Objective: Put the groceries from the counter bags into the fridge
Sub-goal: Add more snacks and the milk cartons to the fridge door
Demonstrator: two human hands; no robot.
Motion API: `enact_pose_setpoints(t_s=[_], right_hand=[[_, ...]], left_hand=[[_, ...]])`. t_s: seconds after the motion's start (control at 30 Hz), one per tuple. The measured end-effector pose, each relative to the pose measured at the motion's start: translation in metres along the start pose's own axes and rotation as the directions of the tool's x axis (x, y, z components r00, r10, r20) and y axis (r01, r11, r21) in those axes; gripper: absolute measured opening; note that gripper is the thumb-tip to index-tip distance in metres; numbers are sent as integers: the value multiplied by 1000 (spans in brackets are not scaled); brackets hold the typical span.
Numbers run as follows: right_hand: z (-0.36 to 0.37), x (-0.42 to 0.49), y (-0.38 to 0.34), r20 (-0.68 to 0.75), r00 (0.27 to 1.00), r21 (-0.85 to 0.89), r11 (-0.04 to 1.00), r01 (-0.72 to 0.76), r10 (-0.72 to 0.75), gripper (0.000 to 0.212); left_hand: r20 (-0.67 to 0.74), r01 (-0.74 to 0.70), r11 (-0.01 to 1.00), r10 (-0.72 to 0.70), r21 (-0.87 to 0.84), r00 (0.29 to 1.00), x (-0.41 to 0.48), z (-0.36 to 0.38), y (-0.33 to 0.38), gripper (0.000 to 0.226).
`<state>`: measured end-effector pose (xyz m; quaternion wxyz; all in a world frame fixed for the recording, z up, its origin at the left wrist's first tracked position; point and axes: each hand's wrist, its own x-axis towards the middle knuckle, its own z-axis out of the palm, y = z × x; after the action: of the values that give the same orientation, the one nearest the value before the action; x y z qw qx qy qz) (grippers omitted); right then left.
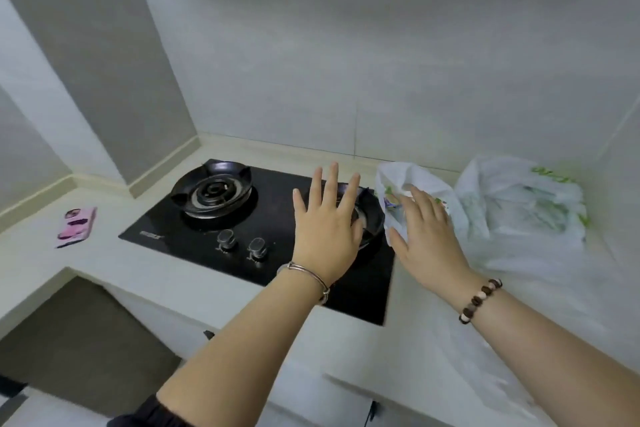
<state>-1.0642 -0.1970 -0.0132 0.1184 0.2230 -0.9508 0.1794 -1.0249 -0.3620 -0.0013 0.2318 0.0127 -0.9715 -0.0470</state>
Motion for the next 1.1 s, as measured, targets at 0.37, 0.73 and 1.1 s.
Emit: enact_pose_setpoints(t_s=[0.37, 0.73, 1.1], right_hand=[[43, 75, 85, 74, 948, -24, 950, -310, 311, 59], [78, 102, 152, 297, 897, -40, 943, -331, 327, 63], [165, 144, 200, 419, 594, 435, 423, -795, 687, 38]], left_hand=[[211, -181, 972, 211, -153, 955, 116, 136, -3, 70], [496, -190, 905, 373, -379, 784, 134, 224, 28, 76], [775, 578, 615, 87, -536, 626, 174, 267, 68, 47]])
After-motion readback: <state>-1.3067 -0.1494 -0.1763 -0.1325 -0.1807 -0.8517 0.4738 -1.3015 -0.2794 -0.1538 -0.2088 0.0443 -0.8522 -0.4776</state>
